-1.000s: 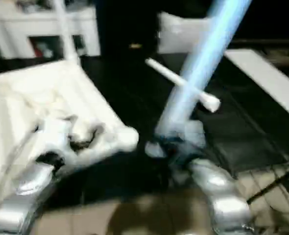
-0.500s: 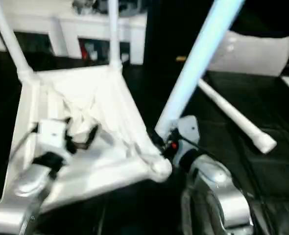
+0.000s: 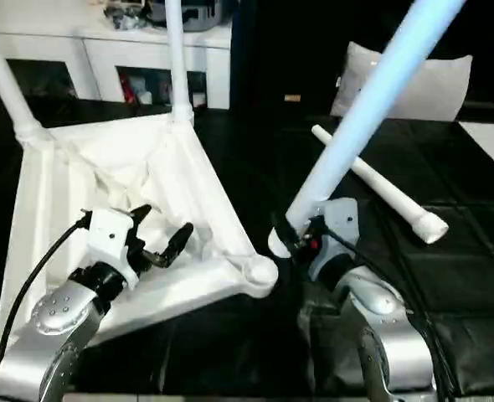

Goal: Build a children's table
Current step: Move to table

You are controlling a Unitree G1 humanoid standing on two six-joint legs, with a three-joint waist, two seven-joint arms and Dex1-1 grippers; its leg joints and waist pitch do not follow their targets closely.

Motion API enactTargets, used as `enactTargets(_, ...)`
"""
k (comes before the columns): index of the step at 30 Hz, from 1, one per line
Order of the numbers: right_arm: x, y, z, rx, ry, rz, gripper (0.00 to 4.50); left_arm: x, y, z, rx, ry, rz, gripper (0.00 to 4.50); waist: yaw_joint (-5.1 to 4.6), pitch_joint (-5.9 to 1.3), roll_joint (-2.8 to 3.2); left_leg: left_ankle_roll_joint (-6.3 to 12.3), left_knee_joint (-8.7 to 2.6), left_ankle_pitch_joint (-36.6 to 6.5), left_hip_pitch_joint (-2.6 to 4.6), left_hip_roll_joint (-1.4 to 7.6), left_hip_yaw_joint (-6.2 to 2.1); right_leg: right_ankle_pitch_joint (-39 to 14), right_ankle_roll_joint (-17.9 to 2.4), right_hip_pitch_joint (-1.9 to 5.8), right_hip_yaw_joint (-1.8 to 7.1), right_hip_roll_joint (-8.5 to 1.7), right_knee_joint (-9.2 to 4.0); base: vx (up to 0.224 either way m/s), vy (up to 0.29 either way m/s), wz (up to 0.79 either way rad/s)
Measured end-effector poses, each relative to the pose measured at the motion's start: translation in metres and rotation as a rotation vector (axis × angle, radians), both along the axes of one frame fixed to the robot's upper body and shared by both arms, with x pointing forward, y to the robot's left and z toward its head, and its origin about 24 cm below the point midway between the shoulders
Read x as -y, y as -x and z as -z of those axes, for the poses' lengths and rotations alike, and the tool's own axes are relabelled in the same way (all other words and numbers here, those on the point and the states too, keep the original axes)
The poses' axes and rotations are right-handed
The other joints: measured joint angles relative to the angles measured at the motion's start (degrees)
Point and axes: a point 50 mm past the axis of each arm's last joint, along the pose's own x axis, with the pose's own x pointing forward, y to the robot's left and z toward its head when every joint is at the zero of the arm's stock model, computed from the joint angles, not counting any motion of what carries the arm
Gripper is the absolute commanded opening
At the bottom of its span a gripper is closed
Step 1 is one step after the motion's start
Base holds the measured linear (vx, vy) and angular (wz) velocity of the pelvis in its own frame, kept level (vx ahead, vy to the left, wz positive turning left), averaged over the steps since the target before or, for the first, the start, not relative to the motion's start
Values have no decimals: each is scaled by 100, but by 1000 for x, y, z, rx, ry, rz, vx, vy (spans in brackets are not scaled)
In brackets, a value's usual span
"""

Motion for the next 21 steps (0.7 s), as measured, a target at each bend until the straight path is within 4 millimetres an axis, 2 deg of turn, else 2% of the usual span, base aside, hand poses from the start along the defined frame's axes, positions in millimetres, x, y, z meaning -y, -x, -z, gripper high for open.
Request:
enactTargets(4,-4,4,0,7,-15,-4,189,-1,4,3,-21,-1,69,450,4,12,21,-27,-25,24,-10,59,75,0,11,-32,-3,7,17,0,0,0)
enactTargets(7,-5,4,-4,26,-41,-25,189,2,11,5,-64,12,184,450,9,12,21,-31,-39,46,-24,79,102,25,-26,-62,-3,13,24,0,0,0)
enactTargets(14,4,2,-17,67,-48,-107,189,14,26,8,-194,-96,566,450,17,12,24,-32,-59,58,-38,91,121,22,-27,-86,-2,19,14,0,0,0)
enactTargets(16,4,1,-20,78,-40,-120,189,23,28,10,-224,-111,646,415,20,13,25,-32,-59,58,-37,95,129,21,-28,-86,-1,18,14,0,0,0)
enactTargets(19,7,1,-19,43,-1,-141,189,34,25,10,-252,-151,693,412,26,14,26,-29,-59,63,-27,97,143,22,-30,-80,2,14,19,0,0,0)
enactTargets(21,8,1,-17,29,7,-148,189,34,24,13,-294,-169,689,372,8,16,30,-33,-59,65,-23,103,147,22,-30,-80,2,16,23,0,0,0)
